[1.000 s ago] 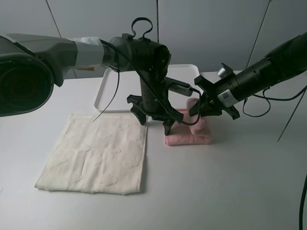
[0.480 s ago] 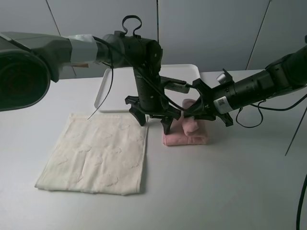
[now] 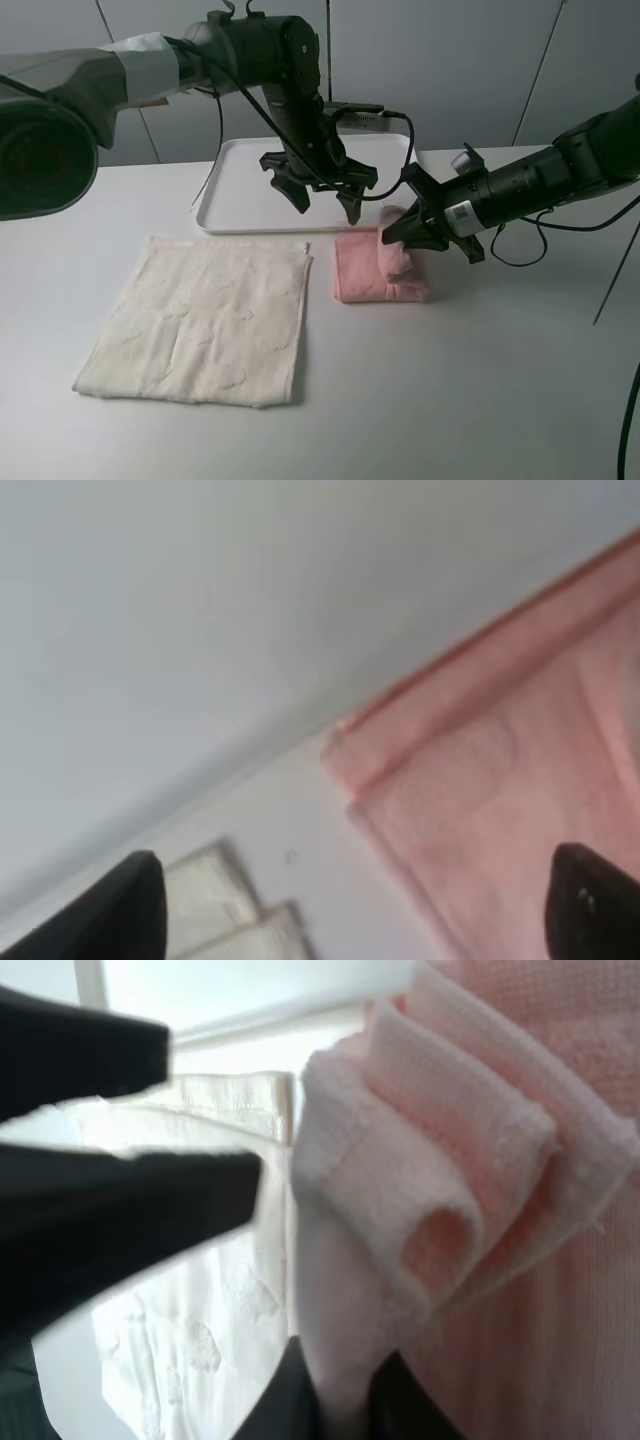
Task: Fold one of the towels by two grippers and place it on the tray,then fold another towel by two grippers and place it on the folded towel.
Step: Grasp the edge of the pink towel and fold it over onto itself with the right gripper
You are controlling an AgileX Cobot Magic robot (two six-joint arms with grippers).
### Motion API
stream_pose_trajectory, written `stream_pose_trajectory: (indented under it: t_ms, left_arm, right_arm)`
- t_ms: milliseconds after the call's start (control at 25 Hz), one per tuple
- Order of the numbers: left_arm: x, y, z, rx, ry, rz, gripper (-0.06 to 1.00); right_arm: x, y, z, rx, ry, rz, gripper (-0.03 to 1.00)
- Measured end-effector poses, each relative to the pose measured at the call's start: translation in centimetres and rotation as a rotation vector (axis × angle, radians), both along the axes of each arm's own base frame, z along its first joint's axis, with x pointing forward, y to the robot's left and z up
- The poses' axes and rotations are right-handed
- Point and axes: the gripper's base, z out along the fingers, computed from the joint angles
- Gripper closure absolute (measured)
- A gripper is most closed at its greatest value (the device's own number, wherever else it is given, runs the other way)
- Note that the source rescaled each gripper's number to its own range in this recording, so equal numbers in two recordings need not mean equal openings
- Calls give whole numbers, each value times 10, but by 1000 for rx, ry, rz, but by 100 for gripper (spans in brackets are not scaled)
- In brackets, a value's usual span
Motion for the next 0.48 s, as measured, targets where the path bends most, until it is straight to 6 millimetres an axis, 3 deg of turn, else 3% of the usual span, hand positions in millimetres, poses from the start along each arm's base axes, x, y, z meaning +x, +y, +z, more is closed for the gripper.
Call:
stream_pose_trajectory:
  t_ms: [120, 320, 480]
  left_arm:
    - [9, 4, 13, -30, -39, 15, -3]
    - [14, 9, 18, -47, -45, 23, -3]
    - [15, 11, 18, -57, -40, 10, -3]
  right_arm:
    - [0, 0, 0, 4, 1, -2, 92]
    - [3, 6, 3, 47, 0, -54, 69]
    - [2, 23, 6, 85, -19, -57, 61]
